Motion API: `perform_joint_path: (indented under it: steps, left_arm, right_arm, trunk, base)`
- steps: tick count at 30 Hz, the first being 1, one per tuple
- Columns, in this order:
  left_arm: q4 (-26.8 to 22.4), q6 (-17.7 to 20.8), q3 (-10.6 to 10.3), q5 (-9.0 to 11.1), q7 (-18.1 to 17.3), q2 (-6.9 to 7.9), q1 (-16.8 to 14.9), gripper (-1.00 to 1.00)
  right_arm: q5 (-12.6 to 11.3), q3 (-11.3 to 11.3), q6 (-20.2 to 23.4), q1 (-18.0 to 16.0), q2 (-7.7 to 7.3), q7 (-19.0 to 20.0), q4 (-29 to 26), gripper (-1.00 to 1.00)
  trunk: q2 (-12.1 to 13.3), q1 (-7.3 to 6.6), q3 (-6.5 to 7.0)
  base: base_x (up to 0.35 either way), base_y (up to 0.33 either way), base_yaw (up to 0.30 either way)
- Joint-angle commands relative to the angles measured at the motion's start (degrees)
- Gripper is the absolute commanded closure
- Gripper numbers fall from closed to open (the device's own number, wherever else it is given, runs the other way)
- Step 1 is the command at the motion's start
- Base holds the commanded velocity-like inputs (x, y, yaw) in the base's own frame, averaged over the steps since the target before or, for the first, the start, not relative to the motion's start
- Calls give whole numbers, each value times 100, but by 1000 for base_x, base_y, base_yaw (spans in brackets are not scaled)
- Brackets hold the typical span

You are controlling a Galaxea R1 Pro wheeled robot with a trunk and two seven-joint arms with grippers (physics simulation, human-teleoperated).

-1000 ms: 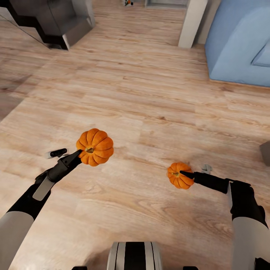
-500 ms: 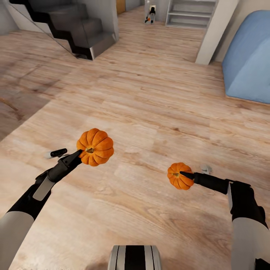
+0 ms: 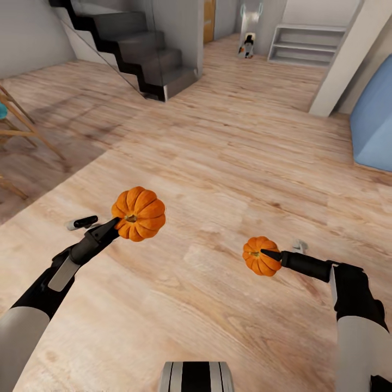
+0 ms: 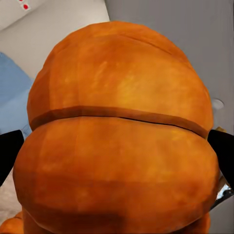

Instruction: Place each of the two pumpkins and all three candles from the living room inside a cabinet in the living room (use any cabinet), then make sure every cabinet is closed, and position the cauldron so it is next to a table in the living room.

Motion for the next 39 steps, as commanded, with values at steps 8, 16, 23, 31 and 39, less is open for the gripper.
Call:
perform_joint_path:
  steps: [8, 16, 23, 31, 39]
  left_arm:
    - [3, -2, 2, 1, 1, 0, 2, 100]
    - [0, -2, 9, 2, -1, 0, 2, 100]
    - [0, -2, 11, 1, -2, 0, 4, 100]
    - [2, -2, 5, 1, 0, 0, 3, 100]
    - [3, -2, 5, 3, -2, 0, 2, 100]
  right_arm:
    - [-19, 4, 14, 0, 4, -4, 8, 100]
    - [-21, 5, 4, 0, 6, -6, 15, 100]
    - [-16, 5, 4, 1, 6, -6, 18, 100]
    - [-28, 0, 2, 2, -1, -6, 18, 100]
    - [-14, 5, 1, 8, 6, -6, 18, 100]
  trunk:
    - [11, -20, 199]
    - [22, -41, 397]
    - [31, -59, 570]
    - [42, -80, 761]
    - [52, -100, 955]
  base:
    - [0, 0, 279]
    - [0, 0, 279]
    - [0, 0, 279]
    - [0, 0, 194]
    - [0, 0, 147]
